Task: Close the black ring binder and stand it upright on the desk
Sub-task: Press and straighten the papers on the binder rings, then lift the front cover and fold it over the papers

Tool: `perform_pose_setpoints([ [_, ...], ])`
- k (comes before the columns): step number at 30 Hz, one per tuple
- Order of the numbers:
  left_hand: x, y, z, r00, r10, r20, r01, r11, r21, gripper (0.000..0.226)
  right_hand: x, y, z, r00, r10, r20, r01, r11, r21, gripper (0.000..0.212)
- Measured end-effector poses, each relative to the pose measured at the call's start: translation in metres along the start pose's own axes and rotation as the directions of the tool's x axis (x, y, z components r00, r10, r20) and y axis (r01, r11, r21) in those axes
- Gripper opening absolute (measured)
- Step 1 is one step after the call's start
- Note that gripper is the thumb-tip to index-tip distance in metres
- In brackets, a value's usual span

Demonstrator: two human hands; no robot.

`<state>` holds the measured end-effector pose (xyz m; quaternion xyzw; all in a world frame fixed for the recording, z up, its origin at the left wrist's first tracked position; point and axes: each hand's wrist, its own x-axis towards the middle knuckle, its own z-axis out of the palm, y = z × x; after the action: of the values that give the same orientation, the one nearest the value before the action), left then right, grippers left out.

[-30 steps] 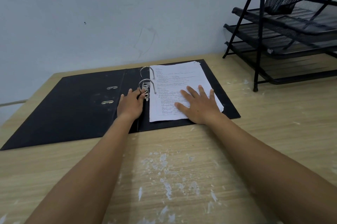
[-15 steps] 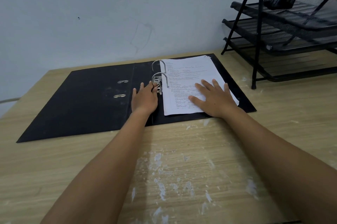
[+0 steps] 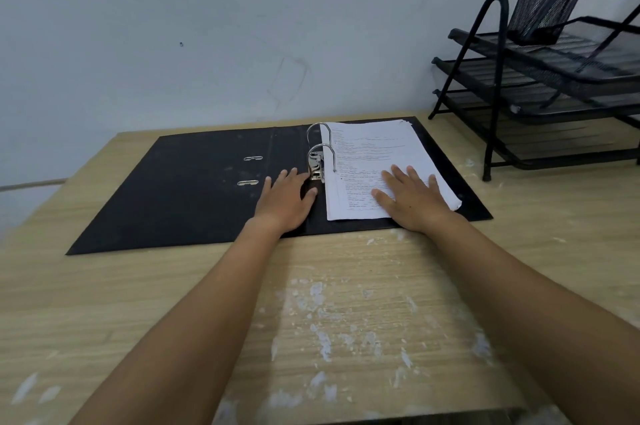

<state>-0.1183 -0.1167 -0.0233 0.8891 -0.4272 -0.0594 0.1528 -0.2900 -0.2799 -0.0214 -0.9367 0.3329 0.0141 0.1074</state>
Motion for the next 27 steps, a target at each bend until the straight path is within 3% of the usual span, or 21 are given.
perform_pose_setpoints([
  [9,-0.036,-0.031,-0.023,0.999,-0.052,0.011,0.051,0.998,0.036,0.062,-0.022,-0.026,-0.021,1.0,-0.024,-0.01,0.026,0.992,0.125,0.068],
  [16,-0.078,-0.072,-0.051,0.985,-0.165,-0.039,0.166,0.986,0.024,0.062,-0.036,-0.098,-0.041,0.952,-0.219,-0.215,0.243,0.966,0.091,0.058],
  [27,-0.138,-0.153,-0.092,0.922,-0.352,-0.16,0.358,0.934,0.007,0.072,-0.042,-0.195,-0.022,0.886,-0.451,-0.107,0.455,0.891,0.016,0.069],
])
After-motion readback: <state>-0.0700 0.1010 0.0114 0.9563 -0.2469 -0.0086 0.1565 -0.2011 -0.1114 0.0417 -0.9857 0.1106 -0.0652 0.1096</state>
